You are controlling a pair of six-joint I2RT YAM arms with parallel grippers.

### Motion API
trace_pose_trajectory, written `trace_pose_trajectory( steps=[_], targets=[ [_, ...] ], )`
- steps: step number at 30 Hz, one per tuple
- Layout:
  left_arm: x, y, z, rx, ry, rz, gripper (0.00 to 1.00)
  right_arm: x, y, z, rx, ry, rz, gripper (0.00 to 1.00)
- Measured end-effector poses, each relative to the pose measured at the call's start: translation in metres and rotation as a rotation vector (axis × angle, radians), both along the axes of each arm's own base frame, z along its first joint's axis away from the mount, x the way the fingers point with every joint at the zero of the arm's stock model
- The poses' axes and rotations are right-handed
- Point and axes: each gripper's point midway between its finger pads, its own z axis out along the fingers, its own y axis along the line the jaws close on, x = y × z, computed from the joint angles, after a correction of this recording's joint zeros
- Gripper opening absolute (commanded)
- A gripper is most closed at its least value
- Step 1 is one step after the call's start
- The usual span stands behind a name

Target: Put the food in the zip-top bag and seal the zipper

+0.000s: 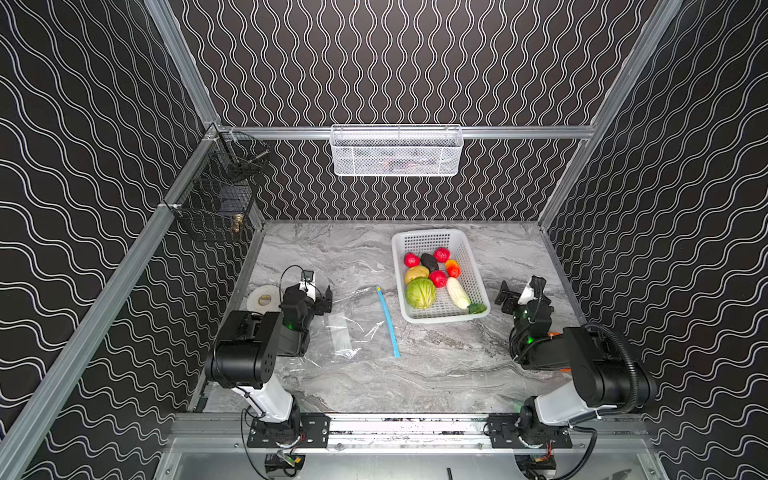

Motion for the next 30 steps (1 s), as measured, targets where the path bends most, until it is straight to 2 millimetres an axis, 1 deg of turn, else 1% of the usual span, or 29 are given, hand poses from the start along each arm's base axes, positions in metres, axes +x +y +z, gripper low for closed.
trace_pose_trajectory(
  steps=[30],
  targets=[
    [-0.0001, -0.0011, 0.0001, 0.009, 0.000, 0.010, 0.99, 0.0004, 0.0004, 0.0003, -0.002, 0.000, 0.003, 0.99]
  ],
)
